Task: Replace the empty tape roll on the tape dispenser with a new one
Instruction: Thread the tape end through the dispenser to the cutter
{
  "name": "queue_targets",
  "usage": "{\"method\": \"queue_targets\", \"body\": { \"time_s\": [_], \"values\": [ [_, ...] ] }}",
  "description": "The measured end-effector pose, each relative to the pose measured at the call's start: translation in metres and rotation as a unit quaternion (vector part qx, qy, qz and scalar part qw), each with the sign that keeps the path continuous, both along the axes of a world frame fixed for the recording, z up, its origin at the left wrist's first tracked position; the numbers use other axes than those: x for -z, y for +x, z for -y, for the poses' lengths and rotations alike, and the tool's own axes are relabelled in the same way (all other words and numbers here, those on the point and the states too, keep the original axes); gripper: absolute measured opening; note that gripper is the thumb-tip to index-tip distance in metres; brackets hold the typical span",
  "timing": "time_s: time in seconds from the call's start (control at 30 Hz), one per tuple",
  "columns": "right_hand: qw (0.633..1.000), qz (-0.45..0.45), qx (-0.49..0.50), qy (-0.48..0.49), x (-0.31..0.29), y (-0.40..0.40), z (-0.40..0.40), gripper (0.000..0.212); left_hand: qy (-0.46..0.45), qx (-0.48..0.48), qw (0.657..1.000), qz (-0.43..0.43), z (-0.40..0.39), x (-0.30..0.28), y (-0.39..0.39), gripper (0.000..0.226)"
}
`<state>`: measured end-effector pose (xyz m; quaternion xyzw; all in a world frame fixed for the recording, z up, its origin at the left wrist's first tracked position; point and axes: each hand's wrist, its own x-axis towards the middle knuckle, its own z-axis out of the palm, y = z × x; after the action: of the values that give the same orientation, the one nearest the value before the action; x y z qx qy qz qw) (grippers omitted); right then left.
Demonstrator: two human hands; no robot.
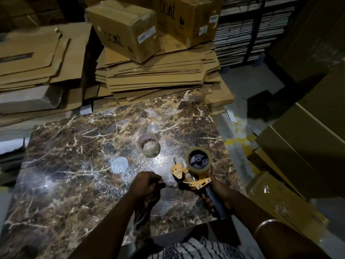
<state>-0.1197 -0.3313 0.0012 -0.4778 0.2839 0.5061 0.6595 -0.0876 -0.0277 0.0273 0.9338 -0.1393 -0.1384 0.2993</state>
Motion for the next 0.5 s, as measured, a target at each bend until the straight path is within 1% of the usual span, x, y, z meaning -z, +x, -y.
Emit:
{"method": "queue_targets", "body": {
  "time_s": [0.1,0.13,0.2,0.23,0.37,0.43,0.5],
  "values": [
    [1.000,0.012,-0.006,-0.007,0.000,0.001,-0.001,0.094,-0.001,0.002,1.000,0.024,-0.009,0.002,0.005,0.031],
    [1.000,0.012,-0.005,-0.006,0.001,0.001,-0.001,0.093,-0.002,0.001,1.000,0.030,-0.008,0.003,0.008,0.030],
    [1.000,0.008,-0.008,-0.011,0.006,0.001,0.001,0.092,0.008,0.010,0.999,0.034,-0.001,0.001,0.016,0.018],
    [1.000,0.004,-0.008,-0.019,0.006,0.001,0.002,0.092,0.014,0.018,0.999,0.041,0.003,0.001,0.020,0.016],
    [0.998,-0.003,-0.037,-0.042,0.007,0.001,0.007,0.094,0.048,0.062,0.993,0.093,0.015,0.000,0.037,0.035],
    [0.995,0.013,-0.056,-0.078,0.015,0.002,0.006,0.102,0.077,0.099,0.986,0.107,0.017,0.004,0.045,0.031],
    [0.994,0.039,-0.033,-0.099,0.037,0.002,0.008,0.119,0.102,0.128,0.981,0.106,0.018,0.007,0.052,0.024]
  ]
}}
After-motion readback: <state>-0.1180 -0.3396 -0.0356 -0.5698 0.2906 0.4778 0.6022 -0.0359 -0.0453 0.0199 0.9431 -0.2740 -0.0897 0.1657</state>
